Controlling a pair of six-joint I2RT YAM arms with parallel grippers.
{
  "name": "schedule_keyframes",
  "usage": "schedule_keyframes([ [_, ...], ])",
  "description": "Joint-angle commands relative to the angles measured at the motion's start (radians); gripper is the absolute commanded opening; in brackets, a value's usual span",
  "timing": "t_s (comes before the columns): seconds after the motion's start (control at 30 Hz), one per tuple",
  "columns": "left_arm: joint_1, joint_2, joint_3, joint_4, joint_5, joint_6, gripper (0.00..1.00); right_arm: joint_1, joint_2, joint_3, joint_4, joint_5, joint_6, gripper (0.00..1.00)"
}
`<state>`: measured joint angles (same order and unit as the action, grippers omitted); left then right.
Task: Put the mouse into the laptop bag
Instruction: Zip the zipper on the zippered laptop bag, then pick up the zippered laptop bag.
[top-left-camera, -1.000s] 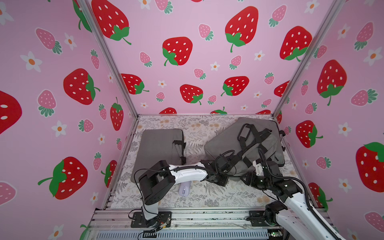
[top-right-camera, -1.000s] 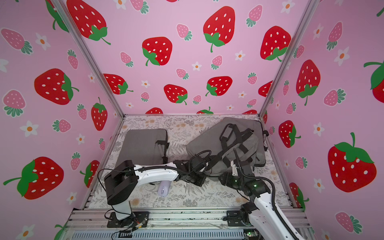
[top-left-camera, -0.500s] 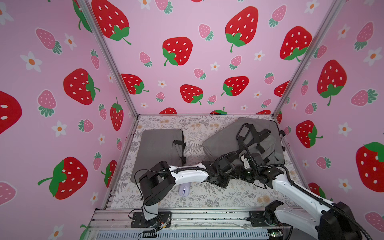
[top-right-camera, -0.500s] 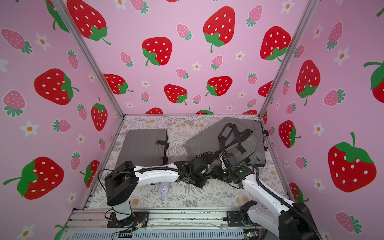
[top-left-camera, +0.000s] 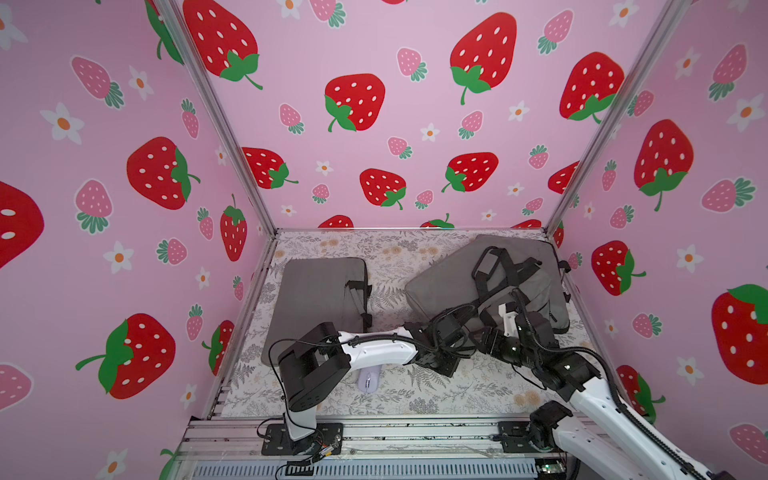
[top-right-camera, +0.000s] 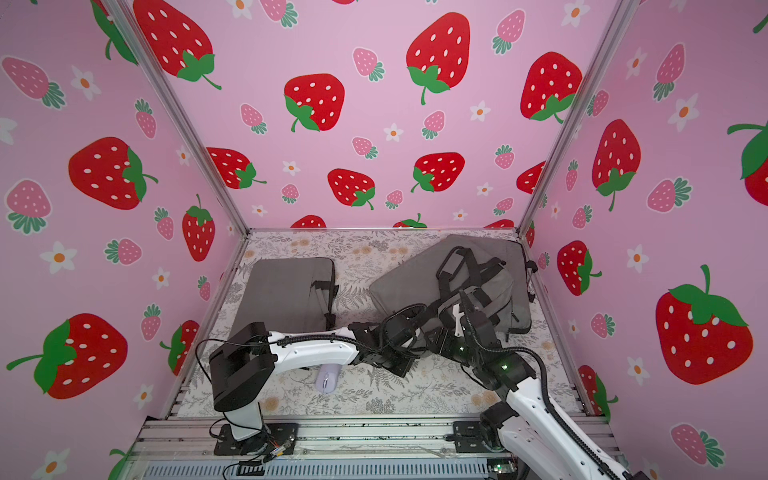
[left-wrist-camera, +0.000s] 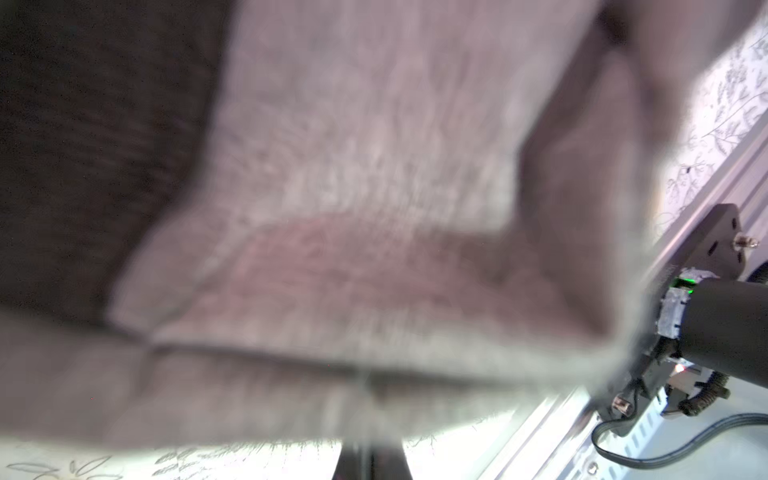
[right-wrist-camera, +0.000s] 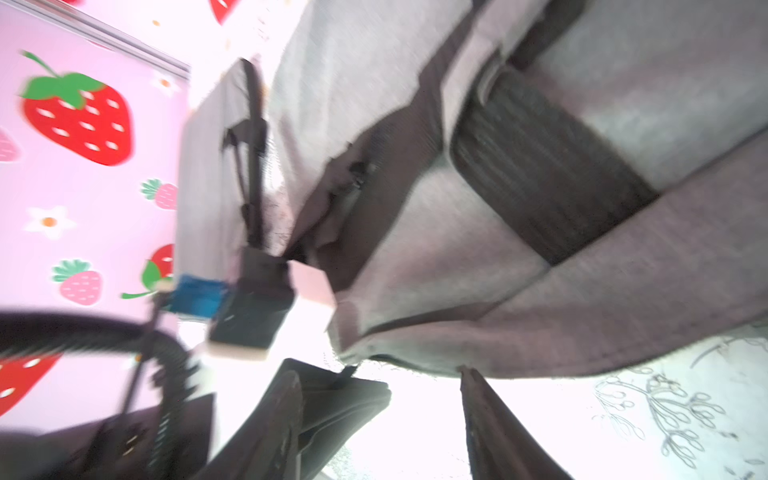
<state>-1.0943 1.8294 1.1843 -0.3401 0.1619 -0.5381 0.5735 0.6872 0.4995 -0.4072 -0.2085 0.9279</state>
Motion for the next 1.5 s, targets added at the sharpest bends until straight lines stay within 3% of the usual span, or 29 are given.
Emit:
schedule_keyframes([
  [0.0,-0.016,-0.032,0.016,0.008,0.035,0.017,0.0,0.0,0.018,-0.048,0.015,0.029,0.071,0.63],
  [0.27,-0.016,-0.036,0.021,0.005,0.025,0.011,0.0,0.021,0.462,0.045,0.32,-0.056,0.031,0.59],
  [0.33,-0.018,-0.033,0.023,0.006,0.023,0.013,0.0,0.023,0.496,0.068,0.332,-0.066,0.018,0.44],
  [0.43,-0.015,-0.032,0.012,0.012,0.007,0.016,0.0,0.02,0.446,0.051,0.297,-0.039,0.007,0.01],
  [0.6,0.017,-0.039,-0.078,0.036,-0.011,-0.002,0.0,-0.073,0.242,0.036,0.039,-0.025,-0.052,0.0],
  [0.73,0.069,-0.049,-0.186,0.044,-0.008,-0.037,0.0,-0.242,0.11,0.059,-0.159,-0.113,-0.15,0.0],
  [0.87,0.129,-0.065,-0.258,0.018,-0.074,-0.05,0.0,-0.408,0.099,0.089,-0.253,-0.251,-0.245,0.0],
  [1.0,0.175,-0.091,-0.268,-0.01,-0.105,-0.068,0.02,-0.464,0.132,0.121,-0.285,-0.32,-0.295,0.0],
  [1.13,0.226,-0.154,-0.211,-0.063,-0.108,-0.093,0.51,-0.466,0.162,0.144,-0.299,-0.346,-0.314,0.0],
  [1.27,0.308,-0.245,-0.115,-0.11,-0.165,-0.124,0.64,-0.466,0.146,0.16,-0.346,-0.312,-0.331,0.0],
  [1.47,0.428,-0.246,-0.019,0.043,-0.17,-0.087,0.79,-0.465,0.143,0.202,-0.434,-0.268,-0.378,0.0],
])
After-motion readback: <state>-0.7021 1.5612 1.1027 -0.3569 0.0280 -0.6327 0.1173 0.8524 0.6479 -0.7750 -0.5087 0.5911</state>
